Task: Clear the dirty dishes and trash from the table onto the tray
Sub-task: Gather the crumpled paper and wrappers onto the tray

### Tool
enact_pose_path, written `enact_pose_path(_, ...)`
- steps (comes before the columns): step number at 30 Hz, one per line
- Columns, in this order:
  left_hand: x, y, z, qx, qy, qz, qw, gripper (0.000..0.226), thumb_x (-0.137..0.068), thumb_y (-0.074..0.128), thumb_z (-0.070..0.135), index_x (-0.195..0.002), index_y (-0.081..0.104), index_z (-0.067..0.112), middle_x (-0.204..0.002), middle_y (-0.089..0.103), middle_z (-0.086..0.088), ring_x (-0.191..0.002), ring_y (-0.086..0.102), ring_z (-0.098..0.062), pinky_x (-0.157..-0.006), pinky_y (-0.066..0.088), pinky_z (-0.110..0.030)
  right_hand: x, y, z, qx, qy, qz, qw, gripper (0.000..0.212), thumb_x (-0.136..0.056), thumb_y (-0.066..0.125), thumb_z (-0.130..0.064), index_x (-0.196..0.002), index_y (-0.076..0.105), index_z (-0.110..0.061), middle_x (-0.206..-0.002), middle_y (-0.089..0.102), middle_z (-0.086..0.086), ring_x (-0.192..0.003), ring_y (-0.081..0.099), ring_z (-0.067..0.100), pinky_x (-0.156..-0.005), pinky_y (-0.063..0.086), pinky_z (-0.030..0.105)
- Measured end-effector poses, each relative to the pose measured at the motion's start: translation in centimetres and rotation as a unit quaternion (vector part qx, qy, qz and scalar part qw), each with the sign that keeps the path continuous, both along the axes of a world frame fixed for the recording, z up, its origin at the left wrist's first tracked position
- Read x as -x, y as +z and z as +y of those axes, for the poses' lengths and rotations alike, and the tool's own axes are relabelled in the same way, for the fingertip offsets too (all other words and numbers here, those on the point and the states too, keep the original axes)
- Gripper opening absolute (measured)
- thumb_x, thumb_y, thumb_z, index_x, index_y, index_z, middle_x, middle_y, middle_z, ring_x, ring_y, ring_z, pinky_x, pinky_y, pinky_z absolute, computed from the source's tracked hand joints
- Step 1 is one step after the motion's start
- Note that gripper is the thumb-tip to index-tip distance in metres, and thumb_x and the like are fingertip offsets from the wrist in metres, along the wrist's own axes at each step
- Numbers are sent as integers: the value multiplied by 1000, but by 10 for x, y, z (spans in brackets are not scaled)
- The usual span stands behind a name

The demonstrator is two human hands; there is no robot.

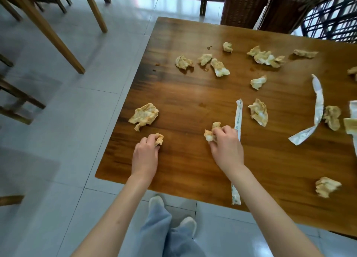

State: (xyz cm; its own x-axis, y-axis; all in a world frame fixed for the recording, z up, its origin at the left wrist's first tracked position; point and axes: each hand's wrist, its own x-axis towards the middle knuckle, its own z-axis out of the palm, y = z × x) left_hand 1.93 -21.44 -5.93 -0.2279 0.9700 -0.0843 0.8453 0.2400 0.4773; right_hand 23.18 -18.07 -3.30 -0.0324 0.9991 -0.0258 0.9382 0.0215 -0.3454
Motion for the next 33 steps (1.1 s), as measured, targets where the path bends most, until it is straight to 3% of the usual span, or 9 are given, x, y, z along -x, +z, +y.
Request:
enact_pose_path(4, 1, -1, 3, -43, 21, -54, 997, 25, -95, 51, 17, -119, 57, 12, -103, 60, -6, -90, 56, -14, -73, 47, -21, 2, -9, 20, 38, -8, 4, 999, 26, -89, 59, -13, -114, 61, -7, -134, 48, 11, -123, 41, 28, -95, 42, 33)
enact_pose_path(8, 7, -2, 12, -80, 17, -77, 994, 23, -93, 53, 19, -114, 60, 11, -101, 61, -5, -91, 56, -13, -73, 43, -19, 4, -13, 24, 7, -2, 22, 1000, 19, -90, 56, -8, -108, 63, -9, -111, 60, 7, -103, 52, 21, -82, 46, 27)
enact_pose_path(12, 21, -4, 41, -127, 28, -53, 990, 24, -92, 57, 21, -111, 62, 8, -105, 61, -10, -94, 56, -15, -76, 43, -20, -8, -14, 26, -46, -44, 43, 997, 17, -87, 59, -4, -100, 53, -12, -92, 58, 5, -86, 53, 18, -67, 48, 27)
enact_pose_path(17, 26, -8, 72, -157, 26, -10, 987, 24, -88, 62, 20, -110, 64, 9, -109, 54, -13, -92, 54, -17, -77, 47, -23, -28, -23, 32, -21, -85, -3, 996, 39, -88, 56, -1, -125, 47, -9, -113, 53, 11, -104, 48, 25, -74, 47, 30)
enact_pose_path(20, 28, -13, 79, -144, 26, 53, 988, 24, -87, 64, 22, -109, 65, 11, -117, 51, -15, -102, 52, -27, -84, 51, -35, -31, -26, 34, 2, -107, -60, 992, 43, -89, 55, -8, -130, 43, -8, -119, 46, 13, -107, 43, 27, -74, 48, 30)
enact_pose_path(23, 29, -19, 81, -125, 34, 118, 985, 28, -86, 65, 25, -112, 63, 16, -135, 43, -16, -120, 41, -36, -96, 38, -50, -29, -29, 33, 22, -141, -77, 987, 44, -90, 54, -15, -131, 40, -12, -118, 44, 13, -105, 43, 26, -72, 46, 28)
enact_pose_path(26, 29, -23, 84, -72, 15, 87, 993, 42, -88, 61, 24, -130, 52, 22, -142, 40, -16, -130, 34, -36, -103, 31, -54, -29, -32, 35, 25, -163, -61, 985, 42, -91, 51, -10, -132, 39, -14, -114, 46, 12, -101, 45, 24, -67, 41, 25)
enact_pose_path(33, 23, -21, 87, -116, 16, 51, 992, 39, -86, 61, 6, -125, 59, 14, -117, 56, -18, -104, 50, -34, -86, 49, -44, -38, -32, 44, 33, -177, -10, 984, 31, -89, 50, -2, -118, 45, -10, -107, 54, 9, -96, 51, 21, -72, 46, 28)
